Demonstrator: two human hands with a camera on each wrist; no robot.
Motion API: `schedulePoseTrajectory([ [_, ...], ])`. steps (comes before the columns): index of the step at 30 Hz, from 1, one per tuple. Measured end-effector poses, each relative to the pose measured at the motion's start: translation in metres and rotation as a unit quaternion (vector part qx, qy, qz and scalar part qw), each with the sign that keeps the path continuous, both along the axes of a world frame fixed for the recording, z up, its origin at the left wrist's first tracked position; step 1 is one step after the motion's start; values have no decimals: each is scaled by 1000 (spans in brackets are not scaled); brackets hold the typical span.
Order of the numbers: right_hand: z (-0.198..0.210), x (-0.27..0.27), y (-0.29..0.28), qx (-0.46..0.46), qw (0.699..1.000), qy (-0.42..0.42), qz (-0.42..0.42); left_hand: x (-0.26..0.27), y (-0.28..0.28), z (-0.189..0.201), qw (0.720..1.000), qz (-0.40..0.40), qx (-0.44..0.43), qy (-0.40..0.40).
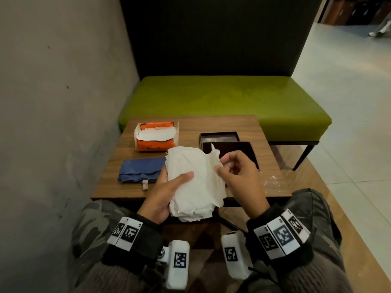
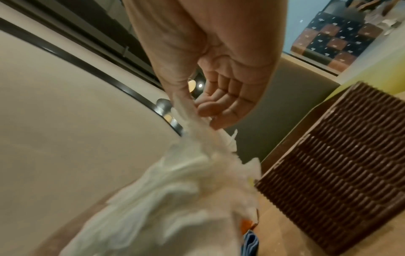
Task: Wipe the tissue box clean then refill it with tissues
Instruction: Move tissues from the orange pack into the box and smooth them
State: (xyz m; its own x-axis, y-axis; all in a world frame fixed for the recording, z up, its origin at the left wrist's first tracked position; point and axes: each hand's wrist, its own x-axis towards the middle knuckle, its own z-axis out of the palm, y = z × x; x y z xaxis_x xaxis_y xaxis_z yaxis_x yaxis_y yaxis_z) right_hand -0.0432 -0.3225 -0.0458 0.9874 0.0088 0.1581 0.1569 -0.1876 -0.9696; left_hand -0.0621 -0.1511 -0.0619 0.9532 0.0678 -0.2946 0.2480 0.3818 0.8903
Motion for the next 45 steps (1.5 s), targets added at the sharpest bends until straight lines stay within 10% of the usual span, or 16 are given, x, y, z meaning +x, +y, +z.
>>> schedulePoseTrajectory([
  [7, 12, -25, 33, -216, 954, -201, 51, -4, -7, -5, 999, -19, 21, -15],
  [15, 1, -34, 43, -269, 942, -174, 101, -10, -9, -4, 995, -59, -78, 35],
  [19, 1, -33, 17, -167, 970, -176, -14, -9, -9, 1, 993, -37, -106, 48],
  [22, -2, -13, -4, -16, 996, 49, -72, -7, -8, -2, 998, -15, -46, 35],
  [26, -3, -4, -13, 209, 921, 313, 95, -7, -14, 0, 999, -38, -30, -13],
  [45, -21, -3, -3, 205, 931, 282, 107, -6, -9, 2, 982, -132, 130, -23],
])
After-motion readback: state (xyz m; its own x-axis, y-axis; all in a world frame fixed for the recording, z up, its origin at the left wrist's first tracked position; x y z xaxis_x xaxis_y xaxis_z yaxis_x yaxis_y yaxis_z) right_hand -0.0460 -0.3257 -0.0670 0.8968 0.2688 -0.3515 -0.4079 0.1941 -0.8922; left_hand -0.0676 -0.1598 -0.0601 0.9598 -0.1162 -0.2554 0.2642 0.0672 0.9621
